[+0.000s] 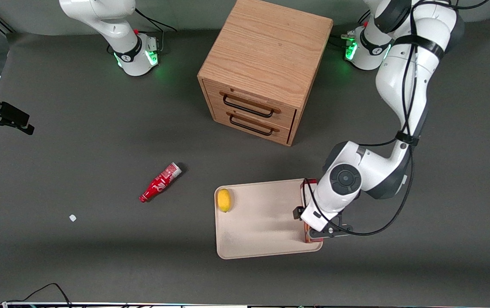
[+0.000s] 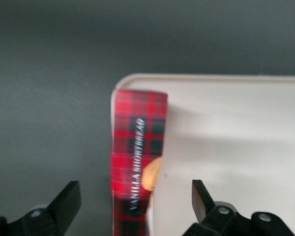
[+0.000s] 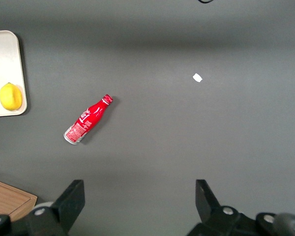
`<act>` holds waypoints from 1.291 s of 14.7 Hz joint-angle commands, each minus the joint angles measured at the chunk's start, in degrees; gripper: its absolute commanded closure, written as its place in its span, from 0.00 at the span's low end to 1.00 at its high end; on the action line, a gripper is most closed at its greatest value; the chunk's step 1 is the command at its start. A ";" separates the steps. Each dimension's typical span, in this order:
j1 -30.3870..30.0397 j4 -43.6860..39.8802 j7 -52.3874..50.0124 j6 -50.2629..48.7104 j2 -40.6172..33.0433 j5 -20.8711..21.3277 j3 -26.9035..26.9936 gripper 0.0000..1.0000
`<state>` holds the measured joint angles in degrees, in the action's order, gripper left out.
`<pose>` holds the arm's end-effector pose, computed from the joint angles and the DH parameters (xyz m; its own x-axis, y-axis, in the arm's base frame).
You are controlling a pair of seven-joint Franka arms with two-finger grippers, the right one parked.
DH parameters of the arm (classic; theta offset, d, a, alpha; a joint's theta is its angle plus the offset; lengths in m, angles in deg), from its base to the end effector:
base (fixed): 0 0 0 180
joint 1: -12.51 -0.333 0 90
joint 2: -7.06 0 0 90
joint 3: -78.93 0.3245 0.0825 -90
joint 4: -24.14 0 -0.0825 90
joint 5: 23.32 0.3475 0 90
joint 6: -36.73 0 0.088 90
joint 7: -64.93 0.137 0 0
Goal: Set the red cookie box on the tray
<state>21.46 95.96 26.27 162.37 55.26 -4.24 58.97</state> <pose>0.6891 -0.2794 0.2801 0.9825 0.1255 0.1374 0.1180 -0.9911 0.0613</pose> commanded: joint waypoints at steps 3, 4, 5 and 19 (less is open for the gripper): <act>-6.91 11.57 4.62 -3.02 -15.65 -9.21 0.01 0.00; -8.32 13.07 6.91 -5.47 -18.81 -11.41 0.09 0.00; -9.99 14.13 9.36 -8.63 -21.89 -12.13 0.10 0.00; -26.00 20.03 37.95 -39.15 -52.59 -19.16 0.71 0.00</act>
<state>-3.71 113.86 61.78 124.13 5.44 -21.93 59.73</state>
